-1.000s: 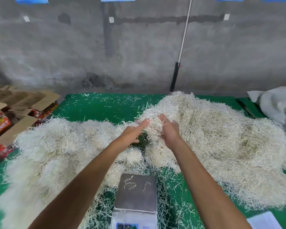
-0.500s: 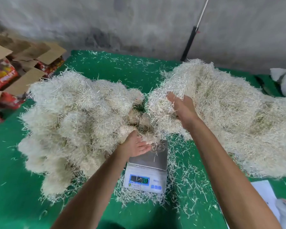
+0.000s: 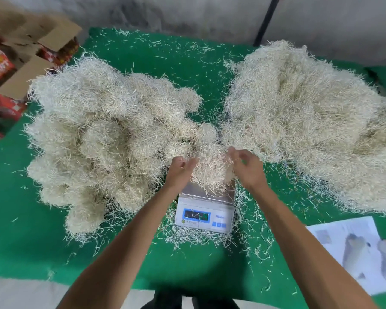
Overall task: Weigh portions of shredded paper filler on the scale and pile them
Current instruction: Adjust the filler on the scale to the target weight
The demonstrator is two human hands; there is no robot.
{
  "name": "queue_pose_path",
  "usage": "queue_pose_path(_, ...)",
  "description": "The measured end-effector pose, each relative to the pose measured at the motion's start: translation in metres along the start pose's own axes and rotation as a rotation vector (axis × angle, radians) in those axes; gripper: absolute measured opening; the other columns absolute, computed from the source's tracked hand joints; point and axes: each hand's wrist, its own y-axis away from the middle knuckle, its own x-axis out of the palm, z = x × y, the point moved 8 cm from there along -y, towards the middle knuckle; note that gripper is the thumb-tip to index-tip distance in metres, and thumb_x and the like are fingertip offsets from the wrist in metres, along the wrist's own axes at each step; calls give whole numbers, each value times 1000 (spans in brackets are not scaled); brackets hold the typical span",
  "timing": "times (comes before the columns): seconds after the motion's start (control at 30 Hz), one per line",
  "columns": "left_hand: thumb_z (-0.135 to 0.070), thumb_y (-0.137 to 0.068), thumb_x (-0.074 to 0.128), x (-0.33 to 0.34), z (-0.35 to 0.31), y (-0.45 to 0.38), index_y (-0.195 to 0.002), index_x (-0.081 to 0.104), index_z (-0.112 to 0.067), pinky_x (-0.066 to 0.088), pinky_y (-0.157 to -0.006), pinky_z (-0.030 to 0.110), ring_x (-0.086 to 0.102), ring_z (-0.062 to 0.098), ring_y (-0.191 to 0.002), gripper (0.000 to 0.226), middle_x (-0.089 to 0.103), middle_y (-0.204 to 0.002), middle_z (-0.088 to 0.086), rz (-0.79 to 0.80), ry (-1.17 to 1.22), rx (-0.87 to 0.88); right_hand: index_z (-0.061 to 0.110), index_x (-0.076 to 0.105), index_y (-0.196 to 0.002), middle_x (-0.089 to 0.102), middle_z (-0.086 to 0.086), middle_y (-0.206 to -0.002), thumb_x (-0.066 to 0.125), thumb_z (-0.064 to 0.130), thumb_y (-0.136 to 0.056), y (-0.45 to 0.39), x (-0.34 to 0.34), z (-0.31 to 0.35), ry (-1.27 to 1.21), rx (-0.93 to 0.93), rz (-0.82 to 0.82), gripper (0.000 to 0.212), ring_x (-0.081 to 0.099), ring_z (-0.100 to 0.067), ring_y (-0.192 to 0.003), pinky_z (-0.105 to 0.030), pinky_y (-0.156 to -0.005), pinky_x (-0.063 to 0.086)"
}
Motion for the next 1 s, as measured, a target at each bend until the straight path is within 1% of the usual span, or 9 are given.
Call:
queue_pose_path(0.07, -69, -83, 65, 4, -9, 2, -145, 42, -36, 44, -103, 40, 51, 17, -122, 73, 46, -140, -8, 63, -91, 88, 12, 69, -121, 70, -8, -129, 45, 55, -107, 3, -7, -2, 7, 17, -30, 52, 65, -24, -117, -42, -101, 50)
queue_pose_path(0.13, -60, -88, 65, 10, -13, 5, -141, 49, -38, 40, -99, 31, 50, 16, -124, 59, 44, -150, -6, 136, -210, 146, 11, 69, -122, 68, -8, -134, 48, 35, -109, 2, -5, -9, 53, 43, 39, 34, 64, -26, -120, -48, -106, 51)
queue_pose_path(0.33, -41, -91, 71, 7, -8, 15, -127, 63, -22, 41, -66, 16, 56, 7, -88, 42, 56, -116, -11, 170, -306, 174, 16, 69, -121, 67, -3, -134, 53, 11, -104, 11, 11, -19, -65, 150, 210, 24, 61, -22, -125, -49, -112, 47)
queue_pose_path(0.43, -36, -92, 71, -5, -9, 21, -129, 62, -18, 43, -51, 6, 59, -3, -64, 42, 60, -130, 0, 109, -316, 210, 12, 71, -108, 70, -2, -124, 55, 5, -102, 13, 5, -20, -167, 146, 141, 19, 65, -15, -111, -41, -103, 53)
queue_pose_path(0.5, -36, -90, 74, -16, -10, 27, -130, 61, -18, 47, -51, 7, 65, -3, -63, 45, 57, -136, 5, 55, -215, 204, 12, 70, -106, 70, -3, -123, 53, 6, -101, 14, -5, -22, -176, 120, 48, 18, 66, -11, -97, -33, -85, 56)
queue_pose_path(0.57, -36, -88, 76, -28, -12, 34, -127, 61, -19, 57, -74, 21, 68, 1, -88, 45, 59, -133, 6, -7, -84, 202, 12, 69, -116, 69, -2, -123, 52, 12, -104, 16, -14, -25, -113, 81, -27, 20, 61, -5, -78, -21, -67, 51)
queue_pose_path(0.67, -33, -89, 76, -34, -11, 46, -129, 60, -12, 54, -98, 45, 63, 22, -115, 48, 61, -131, 8, -21, 52, 179, 14, 66, -114, 70, -3, -113, 53, 27, -108, 19, -18, -28, -100, 60, -70, 19, 64, -13, -87, -35, -85, 59)
queue_pose_path(0.9, -27, -97, 66, -29, -6, 63, -113, 65, -20, 62, -79, 34, 67, 14, -98, 18, 66, -109, 4, 26, 166, 198, 18, 65, -114, 69, 3, -114, 60, 31, -104, 29, -9, -34, -205, 100, -7, 18, 66, -38, -109, -44, -96, 55)
queue_pose_path(1.0, -28, -99, 62, -26, -6, 65, -101, 65, -33, 62, -80, 34, 66, 15, -95, 6, 64, -101, 1, 49, 186, 207, 17, 63, -124, 66, 2, -123, 65, 31, -101, 27, -11, -39, -212, 123, -17, 27, 69, -23, -100, -34, -90, 58)
